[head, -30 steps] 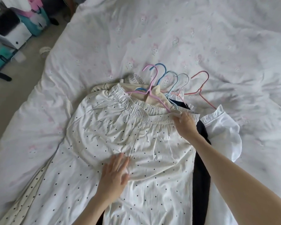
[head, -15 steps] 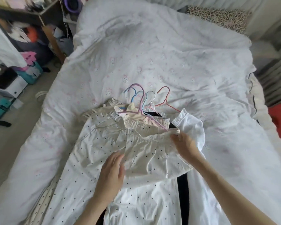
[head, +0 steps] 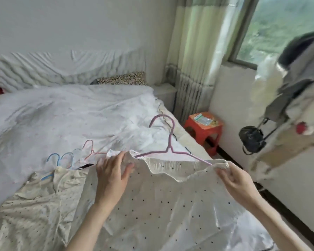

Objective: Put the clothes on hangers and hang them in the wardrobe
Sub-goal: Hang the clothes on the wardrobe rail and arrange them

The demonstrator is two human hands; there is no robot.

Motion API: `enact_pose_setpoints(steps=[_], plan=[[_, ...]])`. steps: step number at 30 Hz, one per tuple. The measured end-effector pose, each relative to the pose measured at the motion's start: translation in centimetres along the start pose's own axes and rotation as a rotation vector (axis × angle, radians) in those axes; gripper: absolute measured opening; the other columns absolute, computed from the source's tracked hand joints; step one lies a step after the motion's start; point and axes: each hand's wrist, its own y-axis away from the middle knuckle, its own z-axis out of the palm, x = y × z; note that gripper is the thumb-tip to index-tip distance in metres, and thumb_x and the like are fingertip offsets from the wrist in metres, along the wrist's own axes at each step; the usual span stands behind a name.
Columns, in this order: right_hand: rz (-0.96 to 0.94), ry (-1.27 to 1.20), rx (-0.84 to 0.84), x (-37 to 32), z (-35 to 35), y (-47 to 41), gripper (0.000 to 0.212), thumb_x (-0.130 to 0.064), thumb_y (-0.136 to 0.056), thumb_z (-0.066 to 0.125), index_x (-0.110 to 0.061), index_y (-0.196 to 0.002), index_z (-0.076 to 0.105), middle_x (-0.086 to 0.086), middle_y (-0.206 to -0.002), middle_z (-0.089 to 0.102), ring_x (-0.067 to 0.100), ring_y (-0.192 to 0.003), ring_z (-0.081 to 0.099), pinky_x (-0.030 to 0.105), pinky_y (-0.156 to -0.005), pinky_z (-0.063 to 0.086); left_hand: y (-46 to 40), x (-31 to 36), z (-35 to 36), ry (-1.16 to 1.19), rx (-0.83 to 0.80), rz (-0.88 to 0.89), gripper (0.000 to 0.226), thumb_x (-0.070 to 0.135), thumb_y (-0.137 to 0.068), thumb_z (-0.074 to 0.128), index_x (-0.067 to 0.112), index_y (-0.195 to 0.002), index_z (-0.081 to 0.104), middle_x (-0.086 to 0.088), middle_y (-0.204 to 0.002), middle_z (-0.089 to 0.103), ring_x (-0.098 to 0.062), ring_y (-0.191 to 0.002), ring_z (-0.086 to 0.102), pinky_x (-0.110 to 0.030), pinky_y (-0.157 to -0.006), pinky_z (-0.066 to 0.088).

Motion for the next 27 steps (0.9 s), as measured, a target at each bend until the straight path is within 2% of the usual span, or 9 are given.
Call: enact_pose_setpoints(steps=[5, 11, 14, 16, 18, 20, 22, 25, 27], plan=[[0.176, 0.064, 0.289, 6.4, -14.1, 7.9, 0.014, -0.022, -0.089, 0.055, -0.016, -0.077, 0.06, -0.009, -0.062, 0.055, 0.016, -0.063, 0.047, 0.036, -0.061, 0.038, -2.0, 16.0, 3.2, 0.239, -0.074, 0.263, 0.042, 0.058, -0.092, 0.03, 0.025, -0.096, 0.055, 0.004, -0.079, 0.062, -0.02, -0.077, 0.053, -0.031, -0.068, 0.029], [0.25, 0.229, 0.746, 8.5, -31.2, 19.0, 0.027, -0.053, -0.076, 0.051, -0.027, -0.075, 0.054, -0.007, -0.077, 0.059, 0.019, -0.075, 0.055, 0.036, -0.066, 0.043, -0.9, 36.5, 6.1, 0.711, -0.163, 0.414, 0.043, 0.056, -0.087, 0.043, 0.02, -0.093, 0.065, 0.015, -0.079, 0.055, -0.017, -0.073, 0.05, -0.043, -0.072, 0.044], [0.317, 0.345, 0.93, 7.7, -36.6, 25.8, 0.039, -0.062, -0.069, 0.051, -0.027, -0.081, 0.058, -0.005, -0.079, 0.062, 0.02, -0.076, 0.057, 0.036, -0.068, 0.044, 1.3, 44.5, 6.0, 0.958, -0.28, 0.439, 0.024, 0.055, -0.082, 0.05, 0.039, -0.094, 0.063, 0.019, -0.08, 0.06, -0.02, -0.077, 0.057, -0.048, -0.077, 0.046], [0.36, 0.39, 1.001, 7.0, -38.7, 30.1, 0.044, -0.063, -0.069, 0.052, -0.023, -0.085, 0.061, -0.01, -0.082, 0.062, 0.019, -0.079, 0.059, 0.036, -0.069, 0.046, 2.8, 49.0, 5.7, 1.095, -0.376, 0.472, 0.008, 0.048, -0.082, 0.061, 0.05, -0.089, 0.063, 0.026, -0.08, 0.064, -0.008, -0.078, 0.06, -0.025, -0.081, 0.045], [0.409, 0.411, 1.045, 6.4, -39.7, 34.2, 0.032, -0.054, -0.075, 0.06, -0.025, -0.088, 0.065, -0.011, -0.086, 0.061, 0.016, -0.081, 0.06, 0.031, -0.071, 0.047, 4.6, 52.9, 5.5, 1.179, -0.445, 0.557, 0.022, 0.026, -0.083, 0.068, 0.047, -0.087, 0.063, 0.026, -0.073, 0.064, 0.011, -0.076, 0.057, -0.002, -0.07, 0.037], [0.462, 0.421, 1.09, 5.8, -39.9, 37.8, 0.018, -0.038, -0.082, 0.068, -0.025, -0.093, 0.07, -0.011, -0.088, 0.062, 0.012, -0.081, 0.06, 0.022, -0.071, 0.045, 6.4, 56.2, 5.6, 1.21, -0.514, 0.648, 0.025, 0.011, -0.081, 0.069, 0.035, -0.086, 0.063, 0.022, -0.072, 0.062, 0.024, -0.074, 0.05, 0.004, -0.065, 0.034], [0.519, 0.454, 1.137, 5.1, -39.6, 40.8, 0.018, -0.03, -0.082, 0.065, -0.023, -0.097, 0.072, -0.013, -0.088, 0.064, 0.009, -0.082, 0.06, 0.021, -0.073, 0.045, 7.7, 59.0, 6.1, 1.231, -0.574, 0.742, 0.029, 0.012, -0.08, 0.069, 0.04, -0.084, 0.063, 0.032, -0.075, 0.061, 0.02, -0.078, 0.053, -0.003, -0.073, 0.037], [0.586, 0.428, 1.264, 3.4, -38.7, 43.8, 0.014, -0.031, -0.081, 0.064, -0.027, -0.093, 0.071, -0.008, -0.083, 0.067, 0.007, -0.081, 0.062, 0.02, -0.074, 0.047, 9.3, 62.9, 6.8, 1.295, -0.694, 0.863, 0.019, 0.021, -0.081, 0.065, 0.041, -0.081, 0.067, 0.041, -0.086, 0.058, -0.003, -0.081, 0.059, -0.035, -0.085, 0.047], [0.574, 0.455, 1.365, 2.4, -38.0, 45.0, 0.013, -0.035, -0.08, 0.063, -0.028, -0.089, 0.07, -0.004, -0.084, 0.067, 0.006, -0.08, 0.062, 0.015, -0.075, 0.046, 10.9, 64.9, 6.2, 1.348, -0.695, 0.922, 0.023, 0.014, -0.081, 0.067, 0.036, -0.082, 0.068, 0.029, -0.078, 0.062, -0.001, -0.077, 0.052, -0.028, -0.084, 0.039]])
